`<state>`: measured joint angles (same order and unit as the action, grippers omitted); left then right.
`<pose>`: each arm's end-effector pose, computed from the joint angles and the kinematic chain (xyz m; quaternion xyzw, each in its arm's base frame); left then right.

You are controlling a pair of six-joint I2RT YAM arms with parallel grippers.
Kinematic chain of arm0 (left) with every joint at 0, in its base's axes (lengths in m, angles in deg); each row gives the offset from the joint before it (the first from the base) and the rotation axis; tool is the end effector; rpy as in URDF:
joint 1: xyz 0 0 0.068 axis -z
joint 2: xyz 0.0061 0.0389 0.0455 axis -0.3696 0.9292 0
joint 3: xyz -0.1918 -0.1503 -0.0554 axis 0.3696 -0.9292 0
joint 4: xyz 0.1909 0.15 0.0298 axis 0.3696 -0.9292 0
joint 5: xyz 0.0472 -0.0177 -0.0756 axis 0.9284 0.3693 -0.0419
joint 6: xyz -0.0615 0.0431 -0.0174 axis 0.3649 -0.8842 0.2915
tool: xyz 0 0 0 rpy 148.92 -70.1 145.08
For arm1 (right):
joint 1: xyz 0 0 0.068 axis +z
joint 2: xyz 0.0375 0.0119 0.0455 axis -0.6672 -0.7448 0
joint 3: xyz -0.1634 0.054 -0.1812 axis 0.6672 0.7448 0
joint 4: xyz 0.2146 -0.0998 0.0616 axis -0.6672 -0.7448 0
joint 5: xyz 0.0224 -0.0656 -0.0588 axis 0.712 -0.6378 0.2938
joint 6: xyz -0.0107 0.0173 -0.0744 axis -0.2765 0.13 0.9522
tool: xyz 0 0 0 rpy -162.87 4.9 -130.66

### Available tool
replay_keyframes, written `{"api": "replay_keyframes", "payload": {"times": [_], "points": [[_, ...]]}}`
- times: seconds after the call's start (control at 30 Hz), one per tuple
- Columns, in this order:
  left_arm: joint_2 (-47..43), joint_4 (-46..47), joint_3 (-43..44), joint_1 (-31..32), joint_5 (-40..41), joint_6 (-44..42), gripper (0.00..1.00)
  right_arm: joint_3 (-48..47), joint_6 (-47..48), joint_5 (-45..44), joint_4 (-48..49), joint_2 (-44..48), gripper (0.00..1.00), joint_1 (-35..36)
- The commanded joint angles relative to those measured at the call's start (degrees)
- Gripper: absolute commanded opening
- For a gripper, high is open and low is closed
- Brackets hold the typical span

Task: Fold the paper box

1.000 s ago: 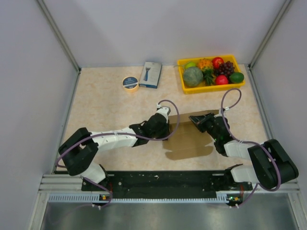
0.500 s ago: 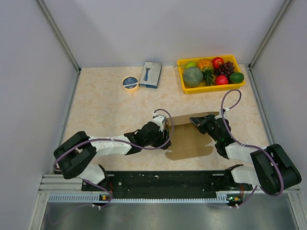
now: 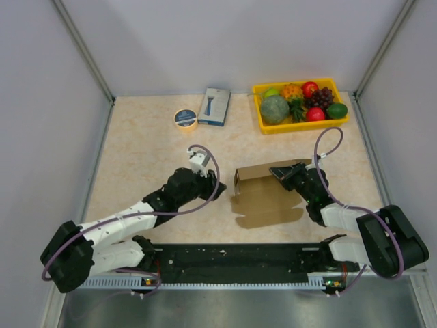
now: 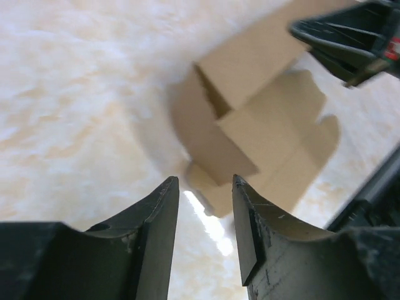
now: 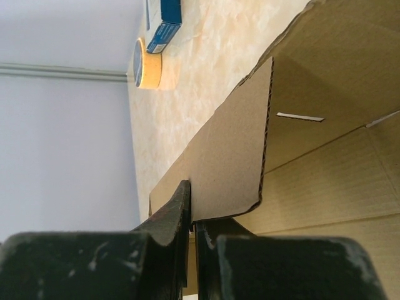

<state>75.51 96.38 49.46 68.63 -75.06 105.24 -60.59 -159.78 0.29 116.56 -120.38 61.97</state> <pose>0.1756 -0.1911 0.1981 0.1438 0.8168 -0.3527 0.4334 0.2274 0.0898 0.1378 0.3120 0.7356 0.4512 0.3974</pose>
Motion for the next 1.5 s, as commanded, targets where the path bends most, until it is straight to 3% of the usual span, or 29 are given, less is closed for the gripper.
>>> {"api": "replay_keyframes", "payload": {"times": [0.0,0.1,0.23,0.37,0.53,1.17,1.47], "points": [[-0.39,-5.00,1.37,-4.75,3.95,-3.45,0.45,-0.36,3.11,0.92,-3.34,-1.36,0.00,0.18],[4.34,-3.86,3.82,-4.84,1.33,-10.13,0.55,-0.54,2.94,0.92,-3.60,-1.27,0.00,0.18],[14.09,-3.79,9.45,-2.57,-1.06,-13.92,0.56,-0.80,1.89,1.27,-3.60,-1.44,0.00,0.18],[17.36,4.65,9.02,-0.10,-1.67,-14.10,0.61,-0.71,-0.05,1.01,-4.13,-1.27,0.00,0.10],[22.19,8.08,10.95,2.36,1.23,-16.90,0.62,-1.15,-1.02,1.27,-5.10,-0.92,0.00,0.10],[28.79,19.16,10.51,9.13,21.79,-21.39,0.53,-1.24,-4.44,1.80,-4.74,-1.62,0.00,0.36],[29.58,23.91,7.88,11.16,21.98,-24.56,0.59,-2.90,-13.50,-0.40,-17.73,1.28,0.00,1.77]]}}
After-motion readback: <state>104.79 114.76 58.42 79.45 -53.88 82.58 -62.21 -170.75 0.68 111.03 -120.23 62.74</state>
